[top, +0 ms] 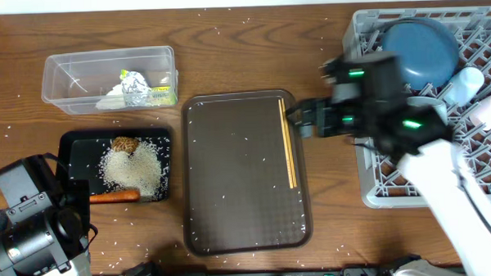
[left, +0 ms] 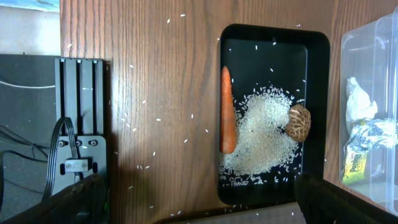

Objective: Sort waste into correct bins and load items into the dishwasher rack
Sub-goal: 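Move the right gripper left to the wooden chopsticks on the tray, then close the right gripper on the chopsticks and lift them, then carry the chopsticks right and insert them upright into the rack, then open the right gripper and move it back to the remaining chopstick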

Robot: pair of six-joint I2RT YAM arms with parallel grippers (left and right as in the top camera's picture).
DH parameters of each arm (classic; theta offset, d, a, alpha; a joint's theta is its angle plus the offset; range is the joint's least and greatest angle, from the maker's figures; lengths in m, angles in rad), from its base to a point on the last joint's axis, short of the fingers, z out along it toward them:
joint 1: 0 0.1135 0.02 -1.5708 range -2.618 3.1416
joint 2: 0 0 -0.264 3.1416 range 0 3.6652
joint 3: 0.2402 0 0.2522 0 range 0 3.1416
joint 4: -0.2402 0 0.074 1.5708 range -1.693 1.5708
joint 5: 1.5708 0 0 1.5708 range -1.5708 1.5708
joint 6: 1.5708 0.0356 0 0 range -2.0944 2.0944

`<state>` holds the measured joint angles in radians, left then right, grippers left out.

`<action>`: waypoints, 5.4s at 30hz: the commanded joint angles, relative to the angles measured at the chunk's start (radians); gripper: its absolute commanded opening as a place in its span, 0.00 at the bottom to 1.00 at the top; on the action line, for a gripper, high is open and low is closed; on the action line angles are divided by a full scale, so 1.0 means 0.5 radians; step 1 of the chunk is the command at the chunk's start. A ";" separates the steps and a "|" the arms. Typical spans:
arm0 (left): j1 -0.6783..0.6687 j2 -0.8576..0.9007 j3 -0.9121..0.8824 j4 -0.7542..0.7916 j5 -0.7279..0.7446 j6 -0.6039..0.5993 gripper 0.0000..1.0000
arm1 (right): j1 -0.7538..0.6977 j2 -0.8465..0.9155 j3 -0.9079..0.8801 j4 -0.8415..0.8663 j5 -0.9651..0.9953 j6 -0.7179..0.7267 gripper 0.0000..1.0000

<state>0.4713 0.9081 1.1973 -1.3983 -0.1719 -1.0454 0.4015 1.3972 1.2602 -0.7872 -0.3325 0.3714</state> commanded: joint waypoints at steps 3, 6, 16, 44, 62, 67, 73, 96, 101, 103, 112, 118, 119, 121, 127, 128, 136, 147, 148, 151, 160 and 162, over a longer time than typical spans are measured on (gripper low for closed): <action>0.011 -0.002 -0.003 -0.008 -0.040 0.026 0.98 | 0.301 0.403 -0.026 0.070 0.510 0.251 0.88; 0.011 -0.002 -0.003 -0.008 -0.040 0.026 0.98 | 0.392 0.621 -0.026 0.134 0.507 0.282 0.84; 0.011 -0.002 -0.003 -0.008 -0.040 0.026 0.98 | 0.509 0.931 -0.026 0.230 0.523 0.328 0.81; 0.011 -0.002 -0.003 -0.008 -0.040 0.026 0.98 | 0.552 1.114 -0.026 0.304 0.710 0.439 0.82; 0.011 -0.002 -0.003 -0.008 -0.040 0.026 0.98 | 0.574 1.222 -0.026 0.313 0.802 0.355 0.55; 0.011 -0.002 -0.003 -0.008 -0.040 0.026 0.98 | 0.594 1.257 -0.026 0.303 0.889 0.174 0.41; 0.011 -0.002 -0.003 -0.008 -0.040 0.026 0.98 | 0.595 1.301 -0.026 0.298 0.890 0.175 0.09; 0.011 -0.002 -0.003 -0.008 -0.040 0.026 0.98 | 0.028 0.619 0.496 -0.127 0.806 -0.029 0.01; 0.011 -0.002 -0.003 -0.008 -0.040 0.026 0.98 | -0.348 0.434 0.513 -0.056 0.806 -0.158 0.01; 0.011 -0.002 -0.003 -0.008 -0.040 0.026 0.98 | -0.483 0.422 0.515 -0.017 0.806 -0.229 0.01; 0.011 -0.002 -0.003 -0.008 -0.040 0.026 0.98 | -0.829 0.529 0.514 0.117 0.739 -0.652 0.01; 0.011 -0.002 -0.003 -0.008 -0.040 0.026 0.98 | -0.882 0.690 0.514 0.198 0.646 -0.738 0.01; 0.011 -0.002 -0.003 -0.008 -0.040 0.026 0.98 | -0.877 0.722 0.514 0.206 0.629 -0.738 0.01; 0.011 -0.002 -0.003 -0.008 -0.040 0.026 0.98 | -0.864 0.781 0.514 0.215 0.591 -0.738 0.02; 0.011 -0.002 -0.003 -0.008 -0.040 0.026 0.98 | -0.831 0.874 0.514 0.237 0.544 -0.722 0.39; 0.011 -0.002 -0.003 -0.008 -0.040 0.026 0.98 | -0.828 0.874 0.514 0.237 0.544 -0.719 0.52; 0.011 -0.002 -0.003 -0.008 -0.040 0.026 0.98 | -0.813 0.809 0.639 0.060 0.471 -0.531 0.80; 0.011 -0.002 -0.003 -0.008 -0.040 0.026 0.98 | -0.374 0.673 0.739 -0.218 0.266 -0.472 0.82; 0.011 -0.002 -0.003 -0.008 -0.040 0.026 0.98 | -0.313 0.681 0.722 -0.223 0.268 -0.465 0.85; 0.011 -0.002 -0.003 -0.008 -0.040 0.026 0.98 | -0.133 0.738 0.647 -0.216 0.339 -0.439 0.99; 0.011 -0.002 -0.003 -0.008 -0.040 0.026 0.98 | 0.221 0.986 0.384 -0.055 0.558 -0.262 0.93; 0.011 -0.002 -0.003 -0.008 -0.040 0.026 0.98 | 0.266 1.045 0.383 -0.039 0.559 -0.249 0.87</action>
<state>0.4713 0.9081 1.1973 -1.3983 -0.1722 -1.0451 0.5076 1.8946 1.4567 -0.8165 -0.0818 0.2073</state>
